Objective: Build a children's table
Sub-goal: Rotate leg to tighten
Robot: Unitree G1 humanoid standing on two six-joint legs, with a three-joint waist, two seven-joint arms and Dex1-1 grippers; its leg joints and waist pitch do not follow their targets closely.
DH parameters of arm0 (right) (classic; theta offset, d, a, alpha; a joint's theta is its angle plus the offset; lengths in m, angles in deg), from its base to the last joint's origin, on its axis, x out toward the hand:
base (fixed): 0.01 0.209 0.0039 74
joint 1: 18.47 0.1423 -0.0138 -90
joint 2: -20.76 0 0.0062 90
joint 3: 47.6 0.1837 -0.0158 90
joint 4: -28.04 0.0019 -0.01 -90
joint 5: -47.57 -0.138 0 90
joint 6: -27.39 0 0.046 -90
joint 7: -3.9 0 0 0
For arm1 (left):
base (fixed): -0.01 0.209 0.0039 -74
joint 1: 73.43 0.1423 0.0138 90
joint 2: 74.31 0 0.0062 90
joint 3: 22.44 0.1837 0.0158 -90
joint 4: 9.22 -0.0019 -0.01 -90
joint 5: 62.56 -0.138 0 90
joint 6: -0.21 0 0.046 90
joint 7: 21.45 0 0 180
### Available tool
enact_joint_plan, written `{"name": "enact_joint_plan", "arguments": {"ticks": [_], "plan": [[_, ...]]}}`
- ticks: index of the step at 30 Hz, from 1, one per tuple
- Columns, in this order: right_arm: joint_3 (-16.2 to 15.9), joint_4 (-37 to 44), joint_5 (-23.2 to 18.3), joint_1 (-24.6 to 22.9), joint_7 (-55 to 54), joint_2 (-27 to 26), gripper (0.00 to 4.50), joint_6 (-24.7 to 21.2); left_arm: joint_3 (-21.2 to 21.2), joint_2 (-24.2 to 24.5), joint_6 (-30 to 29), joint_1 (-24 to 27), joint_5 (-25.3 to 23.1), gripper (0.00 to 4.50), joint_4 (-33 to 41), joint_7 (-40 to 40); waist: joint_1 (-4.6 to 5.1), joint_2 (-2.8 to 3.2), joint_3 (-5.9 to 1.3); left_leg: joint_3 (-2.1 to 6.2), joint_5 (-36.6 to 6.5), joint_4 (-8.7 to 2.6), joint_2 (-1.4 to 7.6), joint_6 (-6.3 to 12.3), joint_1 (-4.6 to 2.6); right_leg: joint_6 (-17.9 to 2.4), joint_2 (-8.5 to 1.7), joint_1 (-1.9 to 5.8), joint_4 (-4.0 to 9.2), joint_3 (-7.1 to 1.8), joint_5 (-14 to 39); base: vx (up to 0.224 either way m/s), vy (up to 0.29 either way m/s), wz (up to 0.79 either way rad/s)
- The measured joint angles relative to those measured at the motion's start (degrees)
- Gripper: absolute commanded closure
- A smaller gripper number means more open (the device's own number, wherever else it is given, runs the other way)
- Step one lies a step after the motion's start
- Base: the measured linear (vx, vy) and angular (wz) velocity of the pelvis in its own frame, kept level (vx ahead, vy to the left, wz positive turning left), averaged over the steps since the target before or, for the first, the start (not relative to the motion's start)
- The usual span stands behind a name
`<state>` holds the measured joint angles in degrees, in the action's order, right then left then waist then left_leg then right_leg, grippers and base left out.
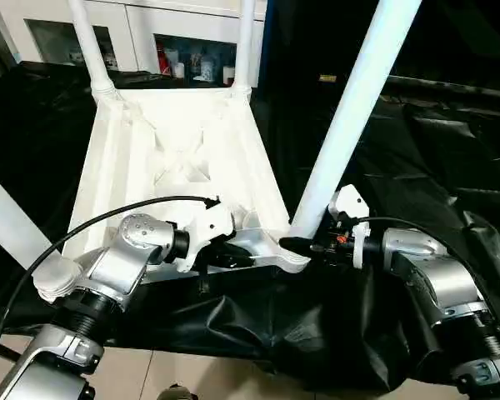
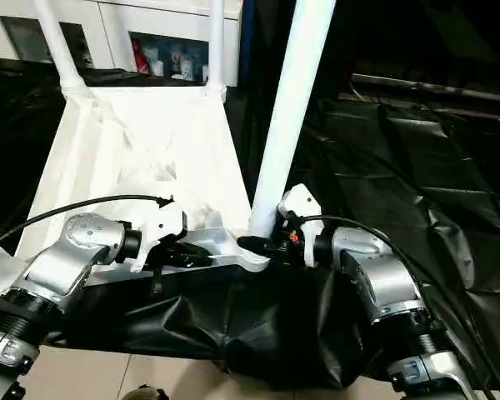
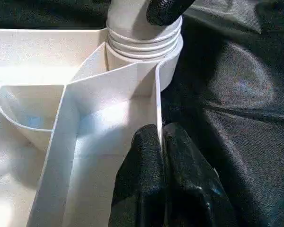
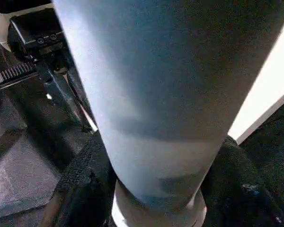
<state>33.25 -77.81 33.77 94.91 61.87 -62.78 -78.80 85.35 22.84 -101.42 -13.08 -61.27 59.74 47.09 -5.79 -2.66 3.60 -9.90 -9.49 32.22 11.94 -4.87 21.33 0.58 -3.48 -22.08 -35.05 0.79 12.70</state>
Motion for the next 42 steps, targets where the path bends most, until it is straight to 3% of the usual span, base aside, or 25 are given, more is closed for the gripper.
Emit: {"name": "enact_joint_plan", "arguments": {"ticks": [9,18,22,26,27,31,36,42], "plan": [[0.8,-0.3,0.7,-0.8,-3.6,-1.5,2.52,0.6,-0.1,-1.1,-0.5,-0.3,-0.5,4.50,-0.8,-2.3,0.16,0.00,-0.01,0.00,0.0,0.04,-0.01,-0.06,-0.16,0.0,0.00,0.08,-0.10,-0.06,0.0,0.000,0.000,0.00],[8.5,-13.5,5.3,7.0,-39.3,-17.0,2.55,0.3,-0.9,-12.9,-3.3,-8.6,-5.6,4.50,-14.0,-22.8,1.01,-0.08,-0.10,0.05,0.1,-0.06,-0.04,-0.16,-0.53,0.2,-0.04,0.15,-0.24,-0.07,-0.3,0.000,0.000,0.00],[9.9,-17.0,7.1,9.9,-47.0,-19.7,2.55,0.8,-1.1,-16.3,-4.4,-10.1,-6.7,4.50,-16.2,-27.8,0.88,-0.11,-0.18,0.05,0.1,-0.04,-0.05,-0.16,-0.48,0.1,-0.05,0.16,-0.16,-0.09,-0.4,0.000,0.000,0.00],[10.1,-17.9,7.4,10.3,-46.9,-19.7,2.55,2.2,-1.2,-16.4,-4.3,-10.4,-6.7,4.50,-16.4,-27.8,0.84,-0.09,-0.21,0.05,0.1,-0.07,-0.04,-0.17,-0.44,0.0,-0.03,0.15,-0.09,-0.08,-0.5,0.000,0.000,0.00],[10.1,-18.0,7.4,10.3,-46.8,-19.7,1.99,2.5,-1.2,-16.3,-4.3,-10.4,-6.6,4.50,-16.4,-27.8,0.86,-0.09,-0.21,0.05,0.1,-0.08,-0.04,-0.17,-0.44,0.0,-0.03,0.15,-0.07,-0.08,-0.5,0.000,0.000,0.00],[9.8,-18.5,7.5,10.1,-44.0,-19.4,1.70,3.5,-1.2,-14.7,-2.8,-10.3,-6.4,4.50,-16.4,-26.0,1.12,-0.07,-0.14,0.05,0.1,-0.14,-0.03,-0.17,-0.33,0.0,-0.02,-0.01,-0.08,-0.08,-0.5,0.000,0.000,0.00],[8.4,-17.3,6.3,8.7,-34.3,-16.1,1.70,3.9,-1.2,-10.5,0.2,-8.3,-5.4,4.50,-13.7,-19.8,1.21,0.00,-0.09,0.04,0.1,-0.51,-0.01,-0.18,-0.26,0.0,0.05,-0.22,-0.05,-0.04,-0.5,0.000,0.000,0.00],[3.5,-11.3,5.0,5.5,-20.5,-9.7,1.70,3.9,-1.0,-5.2,3.4,-4.9,-3.5,4.50,-8.8,-10.3,0.69,0.10,-0.03,-0.01,0.3,-0.51,0.01,-0.33,-0.05,0.0,0.07,-0.41,0.02,-0.06,-0.4,0.000,0.000,0.00]]}}
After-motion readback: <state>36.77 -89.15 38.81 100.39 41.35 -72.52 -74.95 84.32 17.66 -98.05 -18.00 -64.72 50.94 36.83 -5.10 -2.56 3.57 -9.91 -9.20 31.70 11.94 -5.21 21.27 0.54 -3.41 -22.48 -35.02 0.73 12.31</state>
